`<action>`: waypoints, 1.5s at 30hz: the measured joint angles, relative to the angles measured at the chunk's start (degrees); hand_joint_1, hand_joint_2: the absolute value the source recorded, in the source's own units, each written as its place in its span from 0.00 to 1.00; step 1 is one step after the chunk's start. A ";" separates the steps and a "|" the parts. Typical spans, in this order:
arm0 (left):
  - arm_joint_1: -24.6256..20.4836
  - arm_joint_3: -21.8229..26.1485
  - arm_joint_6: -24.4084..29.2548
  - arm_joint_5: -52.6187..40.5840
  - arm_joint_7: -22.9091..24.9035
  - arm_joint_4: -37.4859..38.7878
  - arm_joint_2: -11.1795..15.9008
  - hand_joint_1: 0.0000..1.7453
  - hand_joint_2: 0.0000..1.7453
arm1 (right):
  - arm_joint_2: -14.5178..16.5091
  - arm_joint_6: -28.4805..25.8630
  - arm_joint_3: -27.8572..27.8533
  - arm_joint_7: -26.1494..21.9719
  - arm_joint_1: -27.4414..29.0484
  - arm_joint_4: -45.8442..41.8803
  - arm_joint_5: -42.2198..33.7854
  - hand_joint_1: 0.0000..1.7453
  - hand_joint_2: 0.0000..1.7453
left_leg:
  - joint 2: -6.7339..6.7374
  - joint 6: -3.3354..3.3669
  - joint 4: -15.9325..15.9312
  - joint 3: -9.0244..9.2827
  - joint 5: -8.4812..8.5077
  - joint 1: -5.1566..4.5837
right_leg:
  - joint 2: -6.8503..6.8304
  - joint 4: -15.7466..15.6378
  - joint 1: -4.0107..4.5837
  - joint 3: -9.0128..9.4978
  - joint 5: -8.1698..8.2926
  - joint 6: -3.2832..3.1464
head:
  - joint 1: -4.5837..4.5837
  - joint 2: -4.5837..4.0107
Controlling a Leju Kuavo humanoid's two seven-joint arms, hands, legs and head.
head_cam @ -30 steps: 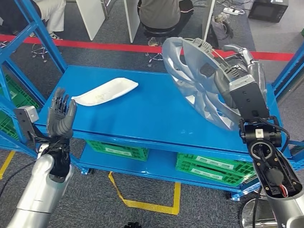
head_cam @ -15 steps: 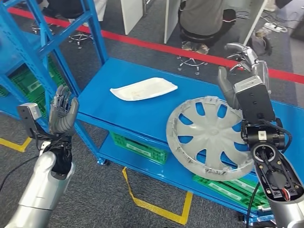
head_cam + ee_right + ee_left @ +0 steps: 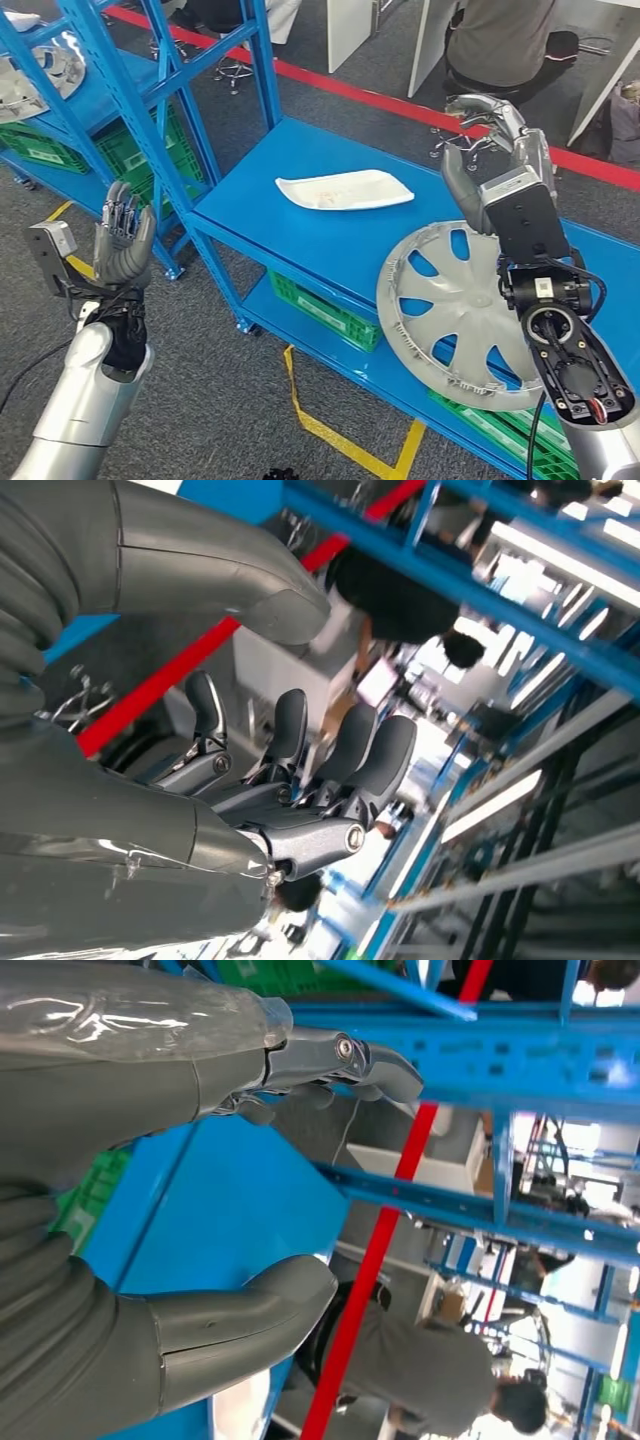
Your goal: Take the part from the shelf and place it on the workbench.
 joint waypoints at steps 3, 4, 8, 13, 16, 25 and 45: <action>-0.40 -0.01 -0.24 0.20 0.00 0.01 0.06 0.00 1.00 | 0.06 0.12 0.08 -0.20 -0.02 0.01 -0.58 1.00 1.00 | 0.48 -0.27 -8.09 4.51 4.43 0.41 | -1.08 0.16 -0.16 0.12 -0.30 0.47 | -0.67 0.00; -0.66 -0.01 -0.28 0.28 0.00 0.01 0.07 0.00 1.00 | 0.10 0.17 0.07 -0.27 -0.06 0.01 -0.73 1.00 1.00 | 0.77 -0.12 -12.16 6.77 5.70 0.36 | -1.29 0.37 -0.05 0.07 -0.51 0.81 | -0.97 0.00; -1.09 -0.01 -0.40 0.63 -0.01 0.01 0.10 0.00 1.00 | 0.18 1.61 0.00 0.81 -0.12 0.23 -1.24 1.00 1.00 | 1.05 0.94 -16.89 9.36 6.40 0.19 | -1.37 0.81 0.39 -0.07 -1.15 0.72 | -0.48 0.00; -1.21 -0.01 -0.63 0.94 -0.17 0.04 0.13 0.00 1.00 | 0.18 9.85 0.31 6.26 -0.02 3.28 -5.50 1.00 1.00 | 0.93 1.64 -16.90 9.50 6.13 -0.07 | -1.38 -0.02 0.27 0.55 -0.91 0.49 | 0.72 -0.01; -1.17 -0.01 -0.73 0.95 -0.17 0.05 0.13 0.00 1.00 | 0.19 13.51 1.05 8.54 0.70 6.91 -6.56 1.00 1.00 | 0.92 1.98 -16.89 9.49 6.05 -0.15 | -1.39 -0.35 0.20 0.73 -0.77 1.04 | 1.29 -0.01; -1.04 -0.01 -1.15 0.60 -0.17 0.05 0.13 0.00 1.00 | 0.19 13.63 2.68 10.04 2.10 12.87 -6.32 1.00 1.00 | 0.92 2.11 -16.88 9.52 5.97 -0.28 | -1.39 -0.56 0.05 0.79 -0.76 2.37 | 1.57 0.00; -1.09 -0.01 -1.42 1.09 -1.16 1.27 0.09 0.00 1.00 | 0.19 7.41 2.41 5.44 3.35 13.98 -9.22 1.00 1.00 | 1.00 2.10 -17.06 9.68 5.99 -0.11 | -1.29 -0.53 0.16 0.77 -0.79 2.38 | 1.36 0.00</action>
